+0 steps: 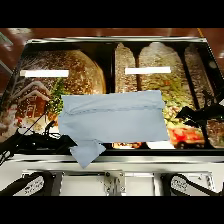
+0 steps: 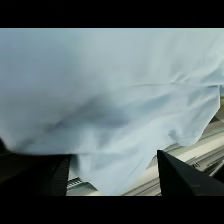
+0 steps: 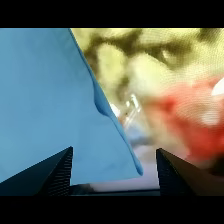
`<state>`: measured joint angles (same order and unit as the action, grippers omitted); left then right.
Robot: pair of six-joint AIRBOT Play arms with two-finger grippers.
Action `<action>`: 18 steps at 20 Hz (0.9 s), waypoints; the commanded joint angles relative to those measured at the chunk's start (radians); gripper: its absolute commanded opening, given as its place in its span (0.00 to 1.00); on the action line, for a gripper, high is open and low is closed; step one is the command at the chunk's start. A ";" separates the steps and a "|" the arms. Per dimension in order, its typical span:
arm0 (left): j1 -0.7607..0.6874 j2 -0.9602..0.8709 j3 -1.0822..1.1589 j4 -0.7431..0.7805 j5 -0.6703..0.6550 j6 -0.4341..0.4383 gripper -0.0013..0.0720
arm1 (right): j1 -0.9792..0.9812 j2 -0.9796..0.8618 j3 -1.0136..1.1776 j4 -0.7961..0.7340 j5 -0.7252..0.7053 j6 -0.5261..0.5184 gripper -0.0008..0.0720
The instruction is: Fold the shirts.
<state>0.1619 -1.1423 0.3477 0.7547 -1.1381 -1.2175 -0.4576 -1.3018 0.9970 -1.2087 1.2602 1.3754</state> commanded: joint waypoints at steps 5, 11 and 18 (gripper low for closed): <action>-0.082 -0.070 -0.001 -0.041 0.039 0.003 0.13 | -0.001 0.001 -0.026 -0.005 0.019 -0.003 0.87; -0.027 -0.040 0.020 -0.041 -0.054 0.058 0.08 | -0.001 -0.025 -0.229 0.049 0.018 -0.089 0.88; -0.027 0.009 0.029 -0.041 -0.077 0.058 0.08 | 0.000 -0.116 -0.269 0.136 -0.066 -0.086 0.88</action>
<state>0.1326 -1.1511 0.3721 0.7139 -1.2041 -1.1629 -0.4576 -1.3876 0.7418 -1.1217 1.2247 1.2926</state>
